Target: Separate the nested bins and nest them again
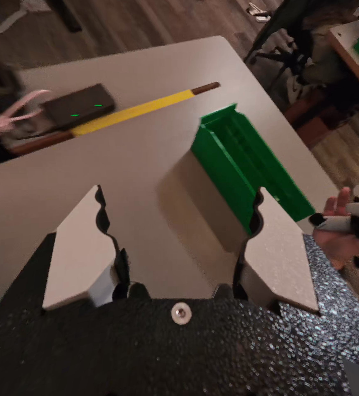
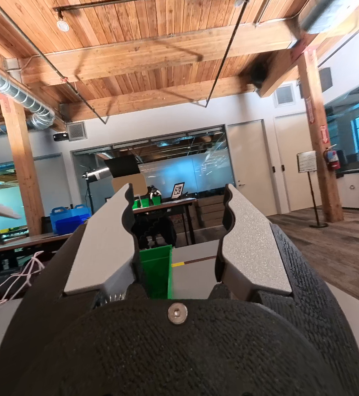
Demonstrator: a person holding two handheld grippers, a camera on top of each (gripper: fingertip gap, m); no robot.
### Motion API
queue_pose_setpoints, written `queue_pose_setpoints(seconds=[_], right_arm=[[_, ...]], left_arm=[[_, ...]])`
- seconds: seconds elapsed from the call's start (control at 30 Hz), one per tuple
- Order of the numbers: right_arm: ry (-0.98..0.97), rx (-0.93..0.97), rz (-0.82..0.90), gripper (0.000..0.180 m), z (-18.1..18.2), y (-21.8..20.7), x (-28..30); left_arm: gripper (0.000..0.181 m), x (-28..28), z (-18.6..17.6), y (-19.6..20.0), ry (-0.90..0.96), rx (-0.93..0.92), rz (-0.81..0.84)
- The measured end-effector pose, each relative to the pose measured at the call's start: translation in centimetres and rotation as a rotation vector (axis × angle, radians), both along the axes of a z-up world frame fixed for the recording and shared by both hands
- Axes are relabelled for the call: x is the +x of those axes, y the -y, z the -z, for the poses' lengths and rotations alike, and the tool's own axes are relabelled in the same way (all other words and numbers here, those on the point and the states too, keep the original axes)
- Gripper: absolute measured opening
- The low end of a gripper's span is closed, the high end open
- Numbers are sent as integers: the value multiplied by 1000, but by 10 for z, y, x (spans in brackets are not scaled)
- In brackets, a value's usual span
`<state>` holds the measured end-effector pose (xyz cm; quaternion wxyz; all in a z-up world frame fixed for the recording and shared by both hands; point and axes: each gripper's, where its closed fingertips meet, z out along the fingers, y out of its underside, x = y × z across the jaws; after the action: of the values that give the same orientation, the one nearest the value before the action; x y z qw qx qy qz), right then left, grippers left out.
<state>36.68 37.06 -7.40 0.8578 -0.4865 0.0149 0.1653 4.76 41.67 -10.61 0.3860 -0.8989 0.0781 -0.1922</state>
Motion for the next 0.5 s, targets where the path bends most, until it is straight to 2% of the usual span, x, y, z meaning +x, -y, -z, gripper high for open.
queue_pose_setpoints(seconds=[0.13,0.2,0.27,0.3,0.4,0.43,0.5], right_arm=[[6,-4,31,84,0,-1,12],[-14,4,22,84,-1,0,15],[-17,6,9,84,-2,1,13],[-13,6,7,84,-2,1,11],[-9,11,-4,84,-3,2,8],[-11,12,-7,83,-4,2,7],[-18,14,-12,83,-4,2,8]], left_arm=[[141,111,49,-19,147,-267,112],[141,147,80,-14,124,-416,141],[131,166,105,-12,61,-502,139],[123,170,116,-11,19,-532,130],[73,172,140,-6,-119,-601,132],[65,173,145,-4,-146,-618,138],[36,181,147,2,-108,-651,174]])
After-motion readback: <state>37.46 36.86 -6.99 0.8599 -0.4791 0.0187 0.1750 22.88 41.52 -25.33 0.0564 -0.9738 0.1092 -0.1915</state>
